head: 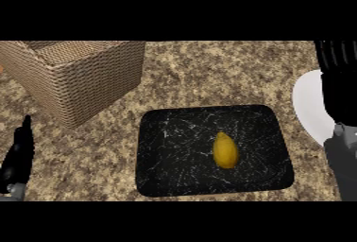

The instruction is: Pick the lemon from the tray and place it in the plate

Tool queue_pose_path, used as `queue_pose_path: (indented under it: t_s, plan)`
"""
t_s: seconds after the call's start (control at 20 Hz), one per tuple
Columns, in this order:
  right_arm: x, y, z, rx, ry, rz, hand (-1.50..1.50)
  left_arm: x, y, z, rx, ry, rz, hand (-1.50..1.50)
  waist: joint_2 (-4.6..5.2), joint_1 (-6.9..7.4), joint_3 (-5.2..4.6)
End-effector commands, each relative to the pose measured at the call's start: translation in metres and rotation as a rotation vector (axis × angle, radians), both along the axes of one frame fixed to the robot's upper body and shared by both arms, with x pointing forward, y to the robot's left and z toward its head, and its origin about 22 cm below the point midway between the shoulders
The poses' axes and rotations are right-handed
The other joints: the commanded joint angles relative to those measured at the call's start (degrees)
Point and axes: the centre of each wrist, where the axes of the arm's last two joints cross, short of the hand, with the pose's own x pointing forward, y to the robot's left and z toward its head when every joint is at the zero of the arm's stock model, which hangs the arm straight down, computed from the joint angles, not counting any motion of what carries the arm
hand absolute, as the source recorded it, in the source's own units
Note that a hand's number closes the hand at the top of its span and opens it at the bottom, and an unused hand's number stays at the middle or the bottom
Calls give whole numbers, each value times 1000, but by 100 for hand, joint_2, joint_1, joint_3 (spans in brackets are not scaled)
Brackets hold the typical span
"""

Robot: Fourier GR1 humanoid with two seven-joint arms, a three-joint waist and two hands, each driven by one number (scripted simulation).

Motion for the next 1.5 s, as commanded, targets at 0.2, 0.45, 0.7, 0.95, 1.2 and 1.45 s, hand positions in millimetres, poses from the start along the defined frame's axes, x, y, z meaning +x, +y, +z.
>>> queue_pose_path:
  t_s: [0.2,0.45,0.7,0.95,1.2,1.45]
  plan:
    - [13,24,-30,-80,166,493,150,38,-66,30,-181,-220,-250,0,-77,266,-40]
    - [-4,-6,-88,-168,90,157,-150,43,-82,28,-284,-216,-294,0,-85,99,-31]
    - [-22,-38,-141,-277,97,423,-150,57,-76,27,-301,-218,-287,0,-114,101,-44]
    - [-23,-28,-126,-547,85,476,-150,47,-61,23,-298,-224,-285,0,-148,79,-53]
    - [-22,-37,-114,-655,109,478,-150,51,-81,33,-299,-217,-288,0,-154,84,-50]
    - [-23,-12,-80,-758,143,500,-150,42,-68,33,-288,-218,-278,0,-161,84,-52]
